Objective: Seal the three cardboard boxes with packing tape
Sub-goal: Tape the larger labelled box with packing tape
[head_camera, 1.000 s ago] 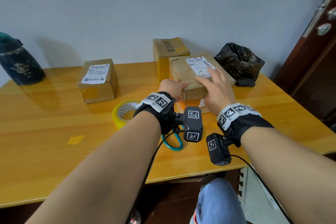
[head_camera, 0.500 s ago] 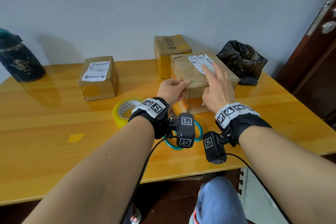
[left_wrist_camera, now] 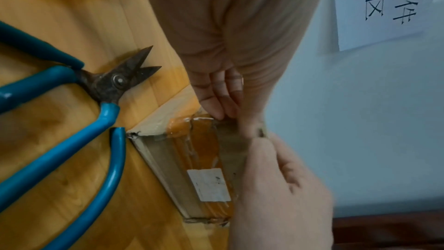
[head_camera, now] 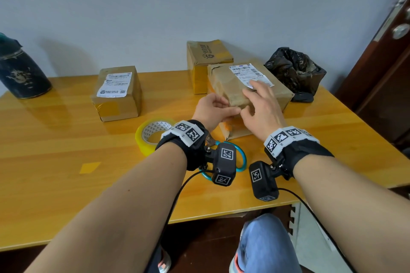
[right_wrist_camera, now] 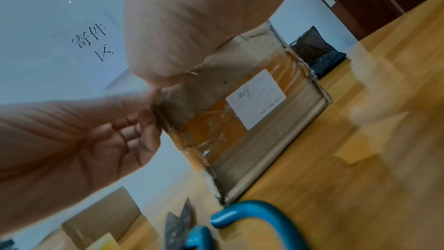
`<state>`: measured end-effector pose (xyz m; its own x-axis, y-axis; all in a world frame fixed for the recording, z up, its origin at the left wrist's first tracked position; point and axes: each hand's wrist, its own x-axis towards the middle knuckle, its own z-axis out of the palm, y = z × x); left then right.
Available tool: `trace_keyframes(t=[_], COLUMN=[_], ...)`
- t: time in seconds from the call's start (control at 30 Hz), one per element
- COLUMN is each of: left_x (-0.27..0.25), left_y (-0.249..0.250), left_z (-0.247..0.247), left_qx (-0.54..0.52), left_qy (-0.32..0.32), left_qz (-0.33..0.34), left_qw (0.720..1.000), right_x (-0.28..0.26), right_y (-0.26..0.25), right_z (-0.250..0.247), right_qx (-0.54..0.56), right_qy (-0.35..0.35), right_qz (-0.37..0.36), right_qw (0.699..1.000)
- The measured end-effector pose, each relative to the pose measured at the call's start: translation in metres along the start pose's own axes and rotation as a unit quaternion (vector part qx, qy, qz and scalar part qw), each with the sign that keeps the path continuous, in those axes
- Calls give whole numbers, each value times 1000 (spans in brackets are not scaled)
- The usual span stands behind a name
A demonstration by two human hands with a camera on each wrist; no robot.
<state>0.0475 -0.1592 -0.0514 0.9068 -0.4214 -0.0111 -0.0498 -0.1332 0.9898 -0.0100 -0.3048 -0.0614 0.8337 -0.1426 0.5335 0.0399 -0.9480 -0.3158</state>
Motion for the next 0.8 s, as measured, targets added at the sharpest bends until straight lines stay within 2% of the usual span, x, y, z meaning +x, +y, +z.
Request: trace_keyframes(t=[0.13, 0.27, 0.4, 0.53, 0.6, 0.67, 0.8], left_x=[5, 8, 9, 7, 6, 7, 10], left_y=[1, 2, 12, 22, 28, 32, 35], left_z=[-3, -1, 3, 1, 0, -3, -1], left_qx=[134, 223, 304, 374, 391, 382, 398], left_qy=[-3, 14, 15, -32, -53, -54, -53], left_qz=[36, 49, 27, -13, -10, 3, 1], left_qw=[990, 973, 952, 927, 919, 923, 916], right_x=[-1, 4, 12, 17, 18, 18, 16], right_y=[5, 12, 16, 15, 13, 9, 4], right_z=[-6, -16, -23, -32, -34, -33, -29], right_qx=[4, 8, 30, 27, 36, 56, 48], right_qy=[-41, -71, -111, -157, -162, -151, -137], right_qz=[-23, -39, -33, -21, 3, 19, 11], right_qw=[999, 997, 993, 987, 986, 987, 989])
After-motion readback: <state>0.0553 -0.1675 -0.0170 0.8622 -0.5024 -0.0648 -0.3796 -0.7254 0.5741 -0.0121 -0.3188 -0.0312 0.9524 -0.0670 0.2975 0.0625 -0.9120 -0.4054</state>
